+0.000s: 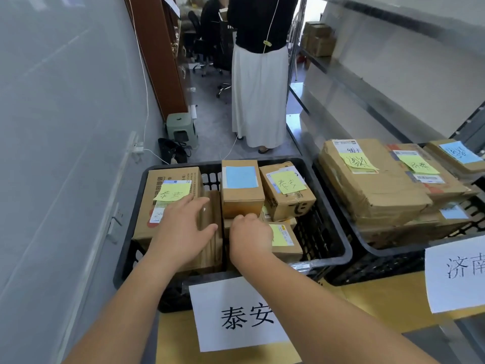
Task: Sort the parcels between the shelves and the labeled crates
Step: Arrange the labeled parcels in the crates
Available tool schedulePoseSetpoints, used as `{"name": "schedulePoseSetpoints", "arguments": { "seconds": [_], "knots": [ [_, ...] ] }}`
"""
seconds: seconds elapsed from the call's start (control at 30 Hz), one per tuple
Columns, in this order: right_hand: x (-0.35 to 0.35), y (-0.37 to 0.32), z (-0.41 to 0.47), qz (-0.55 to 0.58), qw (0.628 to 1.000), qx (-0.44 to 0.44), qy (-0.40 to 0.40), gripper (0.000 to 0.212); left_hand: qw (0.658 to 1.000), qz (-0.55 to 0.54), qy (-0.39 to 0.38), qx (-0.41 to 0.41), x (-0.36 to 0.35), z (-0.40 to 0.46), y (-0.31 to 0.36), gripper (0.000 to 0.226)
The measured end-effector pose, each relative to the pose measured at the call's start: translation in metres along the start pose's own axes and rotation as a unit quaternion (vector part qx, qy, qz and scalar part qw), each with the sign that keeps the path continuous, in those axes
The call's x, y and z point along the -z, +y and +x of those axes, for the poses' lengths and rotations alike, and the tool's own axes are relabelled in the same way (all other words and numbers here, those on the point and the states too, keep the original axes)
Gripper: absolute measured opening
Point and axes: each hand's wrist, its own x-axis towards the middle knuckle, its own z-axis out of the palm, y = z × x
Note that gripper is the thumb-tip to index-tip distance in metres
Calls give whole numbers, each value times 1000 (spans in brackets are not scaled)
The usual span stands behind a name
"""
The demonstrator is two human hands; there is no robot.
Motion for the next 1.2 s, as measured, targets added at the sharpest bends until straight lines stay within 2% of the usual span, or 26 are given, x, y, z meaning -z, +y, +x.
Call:
{"name": "schedulePoseSetpoints", "arguments": {
  "seconds": [0.17, 0.33, 0.47, 0.57, 0.7, 0.9, 1.07, 1.2],
  "knots": [
    [-6, 3, 2, -15, 997, 59, -43, 20, 1000, 9, -11, -2, -4, -2, 0, 66],
    [-1, 26, -1, 18, 997, 67, -22, 16, 999, 19, -15, -24, -6, 5, 6, 72],
    [5, 49, -9, 21, 997, 76, 12, 17, 994, 56, -65, -65, -17, 21, 34, 79],
    [10, 68, -13, 21, 997, 76, 25, 16, 994, 35, -88, -59, -30, 32, 49, 76],
    [17, 89, -17, 19, 996, 75, 42, 19, 994, 20, -95, -44, -44, 34, 50, 70],
    [36, 120, -32, 46, 994, 72, 74, 32, 995, 59, -52, -55, -42, 28, 57, 79],
    [45, 159, -55, 65, 989, 60, 117, 30, 987, 87, -60, -125, -44, 9, 98, 78],
    [46, 208, -85, 70, 987, 40, 138, 48, 972, 117, -57, -193, -55, -11, 144, 77]
  ]
}}
